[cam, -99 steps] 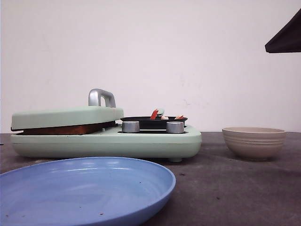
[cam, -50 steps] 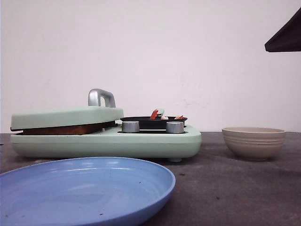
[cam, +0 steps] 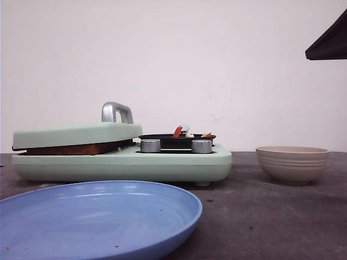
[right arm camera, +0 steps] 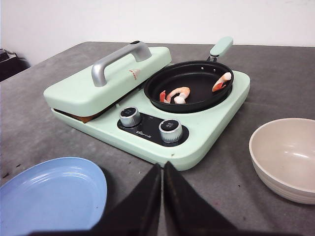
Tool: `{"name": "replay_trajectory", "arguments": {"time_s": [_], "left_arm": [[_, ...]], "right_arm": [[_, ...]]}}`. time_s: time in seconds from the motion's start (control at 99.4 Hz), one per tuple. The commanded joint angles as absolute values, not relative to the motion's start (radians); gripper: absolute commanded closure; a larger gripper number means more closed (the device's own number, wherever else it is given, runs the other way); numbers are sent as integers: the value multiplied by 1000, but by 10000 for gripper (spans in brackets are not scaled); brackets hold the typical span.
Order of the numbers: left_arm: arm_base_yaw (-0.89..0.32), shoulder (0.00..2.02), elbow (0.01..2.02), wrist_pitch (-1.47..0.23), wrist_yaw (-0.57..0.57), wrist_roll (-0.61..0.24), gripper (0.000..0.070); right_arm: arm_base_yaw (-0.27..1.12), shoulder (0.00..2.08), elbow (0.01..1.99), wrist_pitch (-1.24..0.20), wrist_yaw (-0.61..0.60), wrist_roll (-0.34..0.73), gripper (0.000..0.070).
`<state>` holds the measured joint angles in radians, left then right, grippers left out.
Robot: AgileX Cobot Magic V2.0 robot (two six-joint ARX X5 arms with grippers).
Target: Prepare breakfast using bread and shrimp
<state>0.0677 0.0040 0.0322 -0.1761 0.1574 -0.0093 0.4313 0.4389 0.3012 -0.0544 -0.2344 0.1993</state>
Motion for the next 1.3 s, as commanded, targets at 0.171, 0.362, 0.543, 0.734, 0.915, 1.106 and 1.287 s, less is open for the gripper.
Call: {"name": "replay_trajectory", "arguments": {"time_s": [0.171,0.362,0.543,0.734,0.915,1.106,1.287], "left_arm": [[68,4,14,-179,161,4,671],[68,4,14,-179,161,4,671],[68,4,14,-179,161,4,671],[68,4,14,-179,161,4,671],[68,4,15,-181,161,4,672],[68,4,15,-181,160,4,672],[68,4,15,-181,160,4,671]], "right_arm": [[421,394,307,-75,-205,211,700],[311,235,272,-231,-64,-7,700],[167,65,113,-143,6,-161,700],[56,4,11,-191,-11,-165,700],[30,4,11,-190,1,-176,700],[41,4,11,-189,-10,-176,700],[52,4,11,-154,-46,-175,700]]}}
